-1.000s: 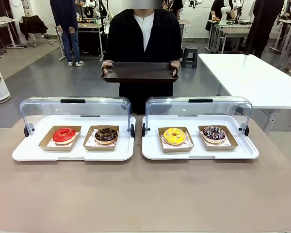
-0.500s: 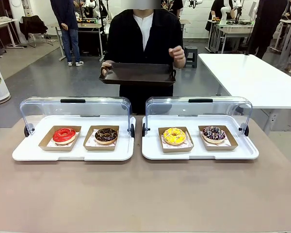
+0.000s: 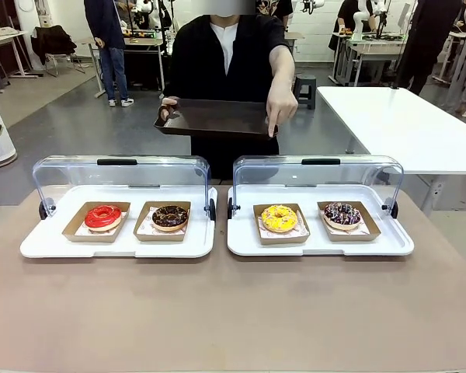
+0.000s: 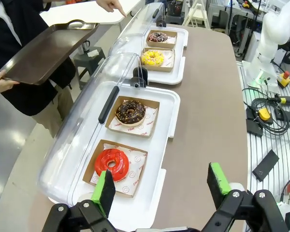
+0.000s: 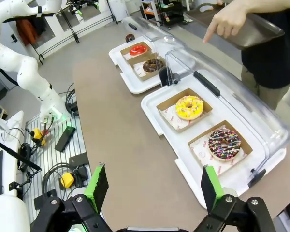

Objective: Provide the desired donut to the person.
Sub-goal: Pick up and lift the Paper togo box containing the Donut pointed at by the person.

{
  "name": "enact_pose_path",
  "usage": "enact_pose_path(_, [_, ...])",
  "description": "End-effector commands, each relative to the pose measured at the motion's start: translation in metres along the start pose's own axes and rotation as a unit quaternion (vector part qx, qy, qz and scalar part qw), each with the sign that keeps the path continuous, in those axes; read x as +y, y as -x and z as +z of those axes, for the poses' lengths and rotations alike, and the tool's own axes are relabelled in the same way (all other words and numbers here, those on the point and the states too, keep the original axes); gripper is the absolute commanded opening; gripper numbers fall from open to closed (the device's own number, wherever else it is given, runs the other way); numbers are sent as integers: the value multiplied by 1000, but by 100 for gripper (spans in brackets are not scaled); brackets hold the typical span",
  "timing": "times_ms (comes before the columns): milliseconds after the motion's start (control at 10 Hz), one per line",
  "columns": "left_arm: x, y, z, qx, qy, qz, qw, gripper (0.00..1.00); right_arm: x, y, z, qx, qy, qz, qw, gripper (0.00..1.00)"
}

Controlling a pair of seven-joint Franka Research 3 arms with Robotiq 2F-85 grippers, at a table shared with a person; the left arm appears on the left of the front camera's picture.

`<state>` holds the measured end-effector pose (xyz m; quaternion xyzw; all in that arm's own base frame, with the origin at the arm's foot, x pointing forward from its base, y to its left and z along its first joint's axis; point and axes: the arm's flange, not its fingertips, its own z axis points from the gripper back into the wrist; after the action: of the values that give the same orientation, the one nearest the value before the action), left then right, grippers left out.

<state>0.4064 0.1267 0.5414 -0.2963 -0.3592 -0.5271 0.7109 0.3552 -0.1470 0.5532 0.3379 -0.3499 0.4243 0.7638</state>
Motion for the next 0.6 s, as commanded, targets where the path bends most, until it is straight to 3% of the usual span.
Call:
enact_pose_path(0, [1, 0, 0, -8, 2, -3, 1000, 100, -2, -1, -1, -9, -4, 5, 1000, 100])
enact_pose_path(500, [1, 0, 0, -8, 2, -3, 1000, 100, -2, -1, -1, -9, -4, 5, 1000, 100])
